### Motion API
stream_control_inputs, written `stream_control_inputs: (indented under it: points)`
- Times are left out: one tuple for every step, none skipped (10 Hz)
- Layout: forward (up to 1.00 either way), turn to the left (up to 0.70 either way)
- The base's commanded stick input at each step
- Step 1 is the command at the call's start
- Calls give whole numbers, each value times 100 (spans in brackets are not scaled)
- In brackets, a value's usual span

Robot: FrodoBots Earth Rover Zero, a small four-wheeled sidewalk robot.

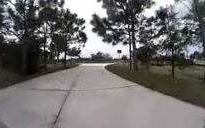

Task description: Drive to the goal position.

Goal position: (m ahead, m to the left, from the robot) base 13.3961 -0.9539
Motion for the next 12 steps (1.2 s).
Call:
stream_control_inputs:
  points:
    - [85, 0]
    - [85, 0]
    - [85, 0]
    - [85, 0]
    - [85, 0]
    - [85, 0]
    - [85, 0]
    - [85, 0]
    - [85, 0]
    - [85, 0]
    - [85, 0]
    - [85, 0]
